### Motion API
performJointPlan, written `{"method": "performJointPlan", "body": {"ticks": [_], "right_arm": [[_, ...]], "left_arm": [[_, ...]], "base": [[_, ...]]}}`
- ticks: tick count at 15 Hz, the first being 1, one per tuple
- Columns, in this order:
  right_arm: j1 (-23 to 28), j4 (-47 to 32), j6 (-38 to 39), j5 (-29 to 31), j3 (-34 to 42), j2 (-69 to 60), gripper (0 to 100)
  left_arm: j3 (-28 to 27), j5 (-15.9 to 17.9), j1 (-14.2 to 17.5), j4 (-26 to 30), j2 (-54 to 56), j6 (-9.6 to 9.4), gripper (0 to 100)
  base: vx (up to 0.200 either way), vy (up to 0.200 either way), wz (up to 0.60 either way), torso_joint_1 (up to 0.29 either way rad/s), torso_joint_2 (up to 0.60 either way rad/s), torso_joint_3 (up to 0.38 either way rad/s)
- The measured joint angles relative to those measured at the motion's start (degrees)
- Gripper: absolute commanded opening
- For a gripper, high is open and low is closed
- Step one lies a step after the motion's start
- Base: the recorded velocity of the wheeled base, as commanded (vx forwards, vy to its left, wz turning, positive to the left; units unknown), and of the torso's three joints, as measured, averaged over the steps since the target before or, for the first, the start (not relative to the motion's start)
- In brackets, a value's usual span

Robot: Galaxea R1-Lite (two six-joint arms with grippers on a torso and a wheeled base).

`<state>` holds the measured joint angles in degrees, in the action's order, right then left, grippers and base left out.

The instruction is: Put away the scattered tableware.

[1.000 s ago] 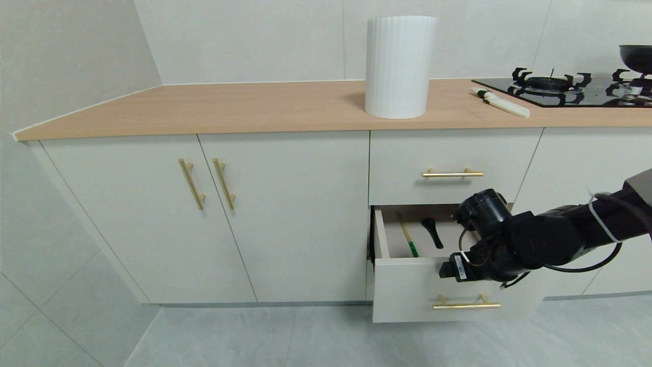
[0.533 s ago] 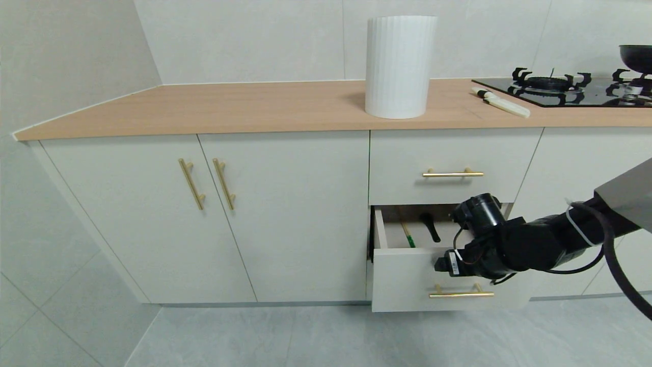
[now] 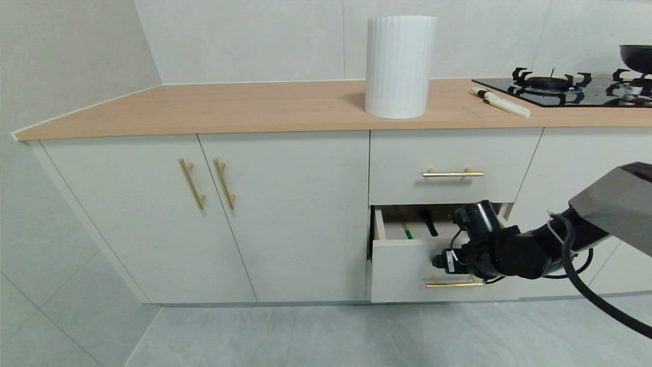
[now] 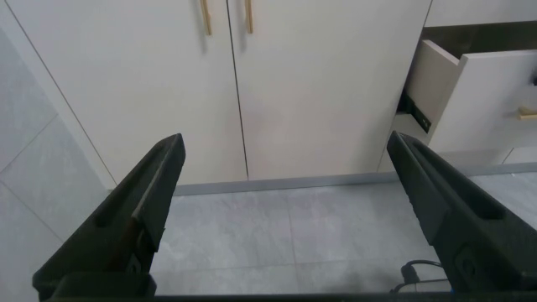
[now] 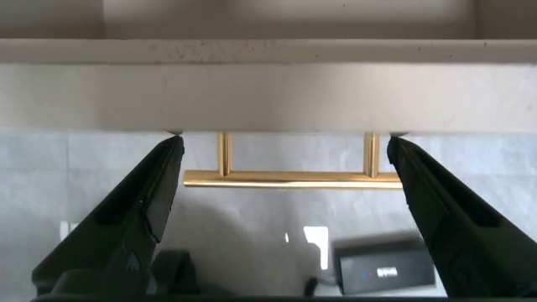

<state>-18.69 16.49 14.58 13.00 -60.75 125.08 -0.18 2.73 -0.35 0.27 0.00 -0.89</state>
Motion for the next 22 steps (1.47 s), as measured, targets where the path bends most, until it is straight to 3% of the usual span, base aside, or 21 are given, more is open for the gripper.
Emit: {"method": "performJointPlan", "body": {"ticks": [7,16,22], "right_arm": [[0.0,8.0,0.0,3.1,0.2,3.8,100],[0.0,27.1,-0.3,7.2,0.0,10.8,100],[0.1,33.0,-0.4,8.0,-1.6,13.5,100]], "left_arm": [[0.0,0.0,0.0,0.0,0.0,0.0,100],[0.0,0.0,0.0,0.0,0.0,0.0,100],[0.0,0.0,0.0,0.0,0.0,0.0,100]], "base": [[0.0,0.0,0.0,0.0,0.0,0.0],[0.0,0.0,0.0,0.0,0.0,0.0],[0.0,0.0,0.0,0.0,0.0,0.0]]}}
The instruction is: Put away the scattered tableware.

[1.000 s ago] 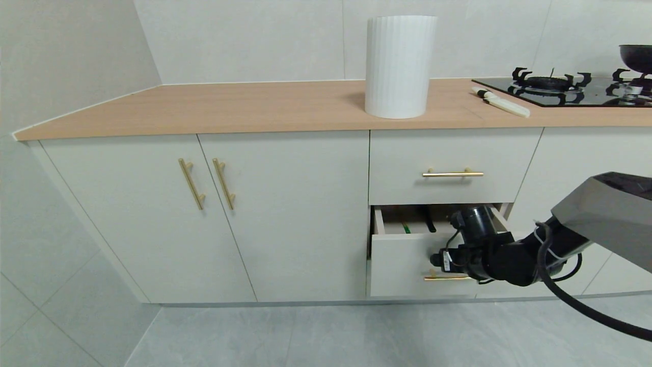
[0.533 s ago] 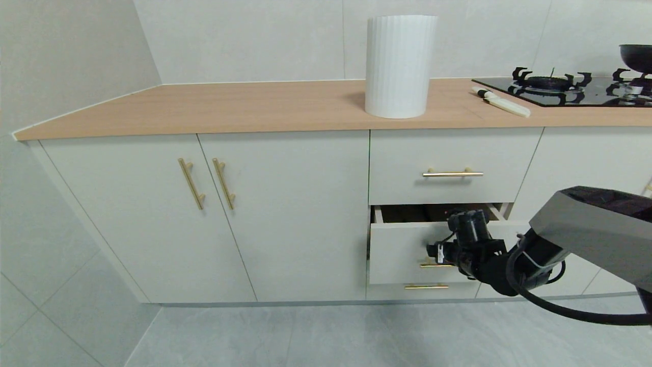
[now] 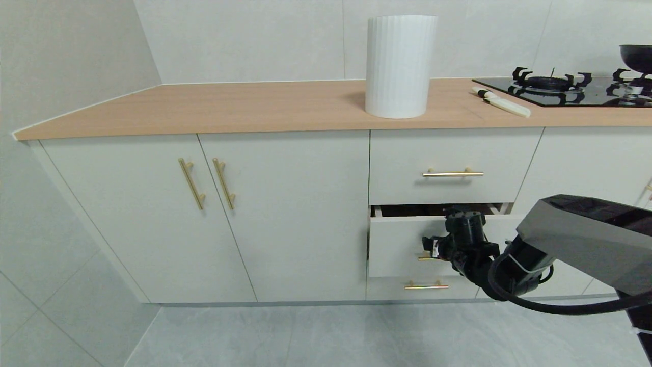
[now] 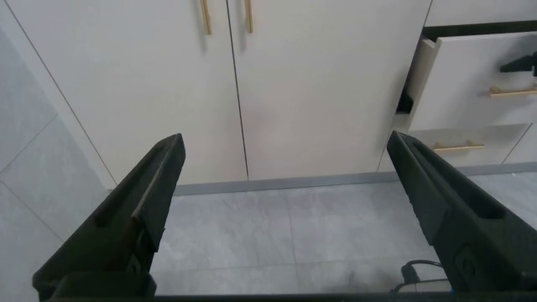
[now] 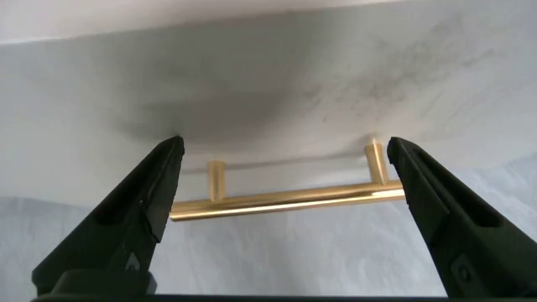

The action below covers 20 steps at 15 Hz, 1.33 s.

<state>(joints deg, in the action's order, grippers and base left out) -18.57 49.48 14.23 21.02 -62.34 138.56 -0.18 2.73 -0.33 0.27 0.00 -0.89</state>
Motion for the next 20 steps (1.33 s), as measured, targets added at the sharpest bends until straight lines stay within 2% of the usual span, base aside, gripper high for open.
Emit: {"method": "performJointPlan", "body": {"ticks": [4,20], "right_arm": [[0.7,1.7,0.0,2.8,-3.0,2.1,100],[3.3,8.5,0.2,7.6,-10.6,6.3,100]], "left_arm": [[0.0,0.0,0.0,0.0,0.0,0.0,100],[0.0,0.0,0.0,0.0,0.0,0.0,100]], "base": [[0.0,0.0,0.0,0.0,0.0,0.0],[0.0,0.0,0.0,0.0,0.0,0.0]]}}
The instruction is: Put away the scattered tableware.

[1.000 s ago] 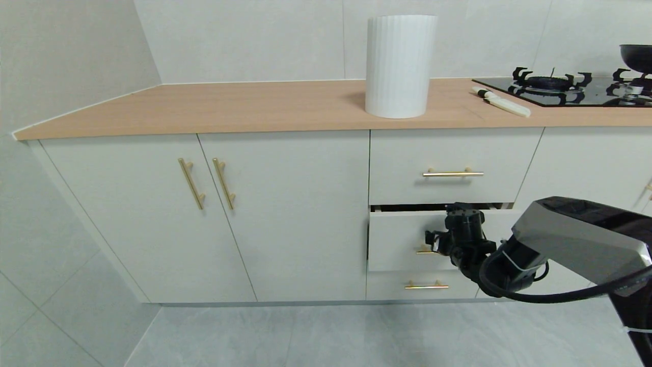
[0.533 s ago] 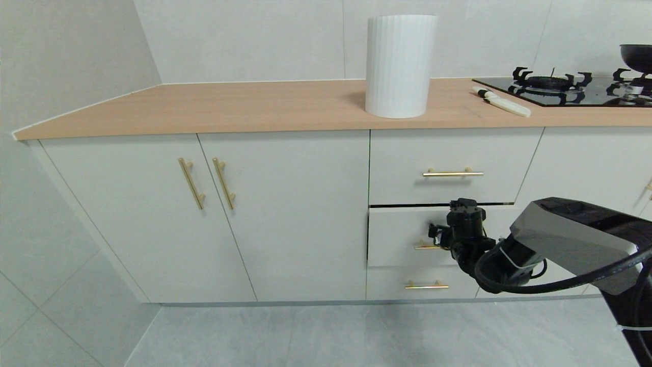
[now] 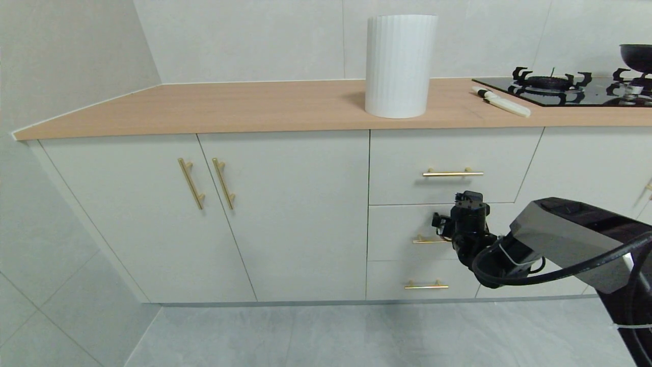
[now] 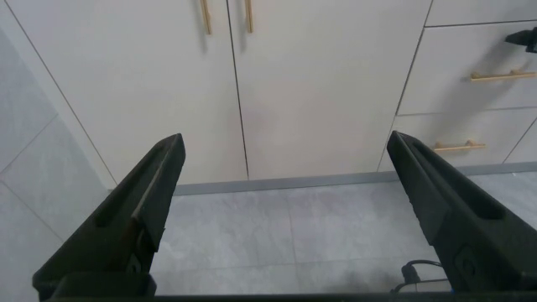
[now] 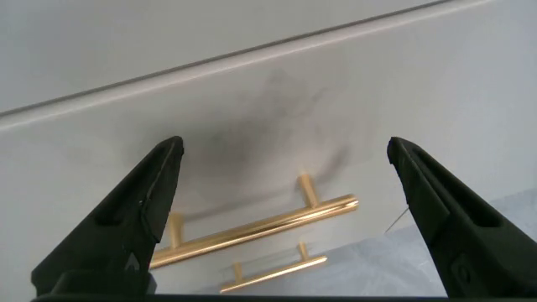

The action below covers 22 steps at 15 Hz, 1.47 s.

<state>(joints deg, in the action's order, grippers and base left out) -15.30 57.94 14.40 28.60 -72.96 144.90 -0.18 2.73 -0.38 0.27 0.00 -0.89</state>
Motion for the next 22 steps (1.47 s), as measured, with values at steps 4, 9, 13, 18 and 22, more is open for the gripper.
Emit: {"method": "performJointPlan", "body": {"ticks": [4,9,13,18,22], "right_arm": [[0.6,0.3,-0.1,1.6,-2.4,1.3,100],[1.0,0.9,-0.1,1.9,-2.0,1.1,100],[0.8,0.5,-0.2,1.2,3.2,-1.9,100],[-0.8,0.9,-0.4,0.6,19.7,-12.7,100],[-1.4,3.3,-0.7,0.6,34.6,-28.9,100]], "left_arm": [[0.0,0.0,0.0,0.0,0.0,0.02,100],[0.0,0.0,0.0,0.0,0.0,0.0,100],[0.0,0.0,0.0,0.0,0.0,0.0,100],[0.0,0.0,0.0,0.0,0.0,0.0,100],[0.0,0.0,0.0,0.0,0.0,0.02,100]], "base": [[0.0,0.0,0.0,0.0,0.0,0.0],[0.0,0.0,0.0,0.0,0.0,0.0],[0.0,0.0,0.0,0.0,0.0,0.0],[0.0,0.0,0.0,0.0,0.0,0.0],[0.0,0.0,0.0,0.0,0.0,0.0]]}}
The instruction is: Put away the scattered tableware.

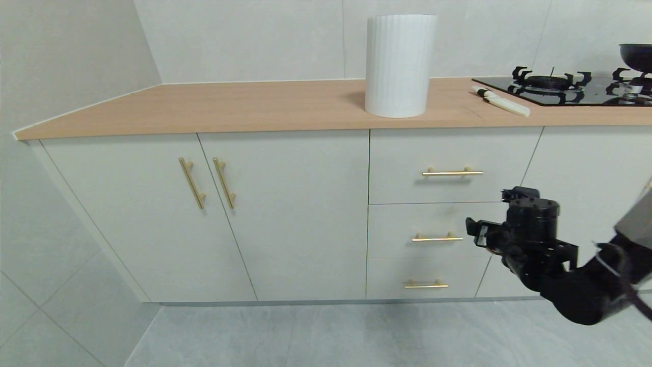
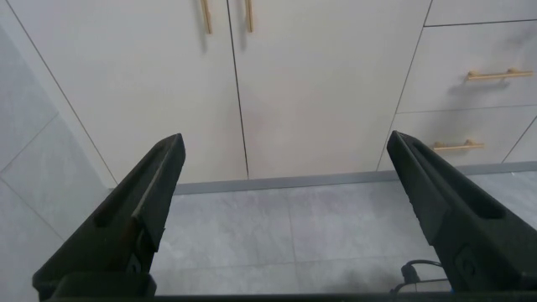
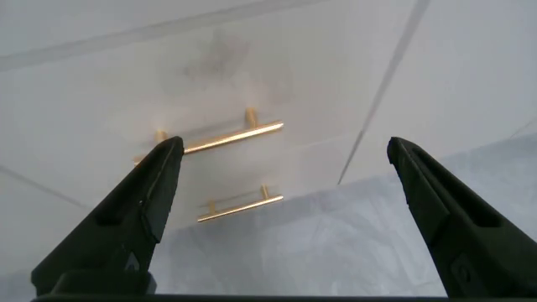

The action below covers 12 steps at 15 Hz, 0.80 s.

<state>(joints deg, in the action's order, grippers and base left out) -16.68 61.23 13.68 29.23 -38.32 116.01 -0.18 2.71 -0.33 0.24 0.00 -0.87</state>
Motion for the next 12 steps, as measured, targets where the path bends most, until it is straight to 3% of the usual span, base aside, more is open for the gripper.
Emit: {"method": "performJointPlan", "body": {"ticks": [7,10,12], "right_arm": [[0.5,-0.7,-4.5,0.1,22.2,-36.5,100],[1.6,-8.1,-9.7,0.1,26.7,-53.7,100],[2.3,-18.4,-12.8,0.3,27.3,-65.5,100]], "left_arm": [[0.0,0.0,0.0,0.0,0.0,-0.02,100],[0.0,0.0,0.0,0.0,0.0,-0.02,100],[0.0,0.0,0.0,0.0,0.0,0.0,100]], "base": [[0.0,0.0,0.0,0.0,0.0,0.0],[0.0,0.0,0.0,0.0,0.0,0.0],[0.0,0.0,0.0,0.0,0.0,0.0]]}}
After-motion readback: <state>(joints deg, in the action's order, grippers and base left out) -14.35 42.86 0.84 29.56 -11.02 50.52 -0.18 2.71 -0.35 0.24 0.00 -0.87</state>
